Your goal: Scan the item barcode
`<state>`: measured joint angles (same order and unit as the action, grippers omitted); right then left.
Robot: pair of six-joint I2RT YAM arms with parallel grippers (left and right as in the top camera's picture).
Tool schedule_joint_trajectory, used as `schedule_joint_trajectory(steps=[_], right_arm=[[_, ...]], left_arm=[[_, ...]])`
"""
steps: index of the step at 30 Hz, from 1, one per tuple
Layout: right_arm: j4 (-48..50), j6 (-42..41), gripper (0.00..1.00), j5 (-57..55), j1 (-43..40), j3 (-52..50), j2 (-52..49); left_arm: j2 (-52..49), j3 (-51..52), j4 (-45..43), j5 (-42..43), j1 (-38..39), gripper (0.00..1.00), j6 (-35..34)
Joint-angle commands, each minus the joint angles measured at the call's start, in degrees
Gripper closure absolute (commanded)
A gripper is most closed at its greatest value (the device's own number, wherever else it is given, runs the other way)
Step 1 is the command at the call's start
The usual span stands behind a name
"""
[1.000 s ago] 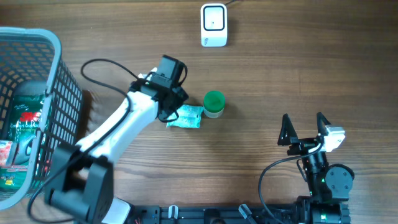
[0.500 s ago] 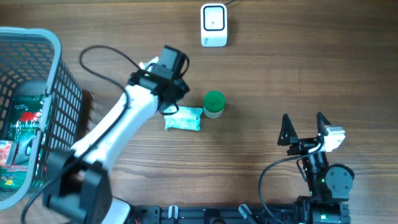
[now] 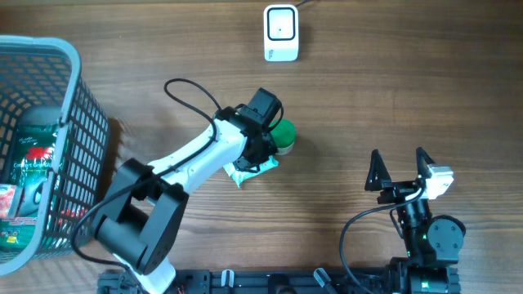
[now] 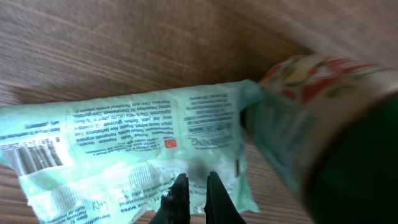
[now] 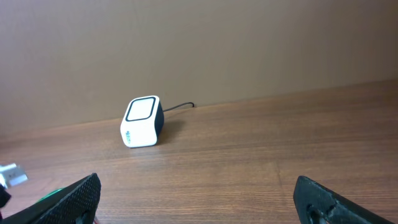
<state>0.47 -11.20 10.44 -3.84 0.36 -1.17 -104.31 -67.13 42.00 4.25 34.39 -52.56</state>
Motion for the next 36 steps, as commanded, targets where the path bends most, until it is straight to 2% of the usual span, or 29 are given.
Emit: schedule_joint_trajectory(steps=[1,5,6,7,9,14,16,18,20,21,25,28,30,36], right_arm=[[0.33,0.66,0.0,-0.2,0.02,-0.07,0.35],[0.33,0.68,0.0,-0.17,0.02,-0.07,0.35],[0.33,0.68,0.0,-0.2,0.02,-0.07,0.35],[0.33,0.66,0.01,-0.17,0.02,-0.07,0.35],[0.31,0.66,0.0,-0.2,0.02,-0.07,0.35],[0.33,0.66,0.0,-0.2,0.02,-0.07,0.35],[0.33,0.66,0.0,-0.17,0.02,-0.07,0.35],[0.33,0.66,0.0,-0.17,0.02,-0.07,0.37],[0.33,0.68,0.0,-0.17,0.02,-0.07,0.35],[0.33,0.66,0.01,-0.17,0.02,-0.07,0.35],[0.33,0.68,0.0,-0.17,0.02,-0.07,0.35],[0.31,0.66,0.0,-0.2,0.02,-0.07,0.35],[0.31,0.68,0.0,-0.17,0.02,-0.07,0.35],[0.33,0.66,0.0,-0.17,0.02,-0.07,0.35]], left_arm=[[5.46,-1.95,-0.07,-5.55,-0.13,0.96,1.18],[13.33,-3.45,2.47,-16.72,-1.62,0.95,1.44],[16.65,-5.38,4.28,-21.7,-2.95,0.85,1.44],[19.34,-7.13,5.35,-25.57,-4.15,0.72,1.51],[23.96,-10.32,5.66,-30.36,-6.45,0.0,3.78],[35.28,-15.93,3.74,-44.28,-15.98,0.0,4.55],[38.34,-15.93,3.52,-46.58,-22.21,0.0,2.08],[40.54,-15.93,6.47,-45.05,-32.02,0.0,-4.37],[40.89,-15.93,12.26,-37.42,-44.19,0.0,-10.54],[39.87,-15.91,15.89,-29.55,-53.27,0.0,-12.44],[34.67,-15.91,20.02,-10.69,-74.66,0.0,-12.41],[29.57,-15.91,21.62,1.14,-85.68,0.0,-12.2],[25.14,-15.91,26.23,4.04,-89.7,0.0,-12.22],[17.75,-15.89,29.0,6.71,-90.07,0.0,-10.64]])
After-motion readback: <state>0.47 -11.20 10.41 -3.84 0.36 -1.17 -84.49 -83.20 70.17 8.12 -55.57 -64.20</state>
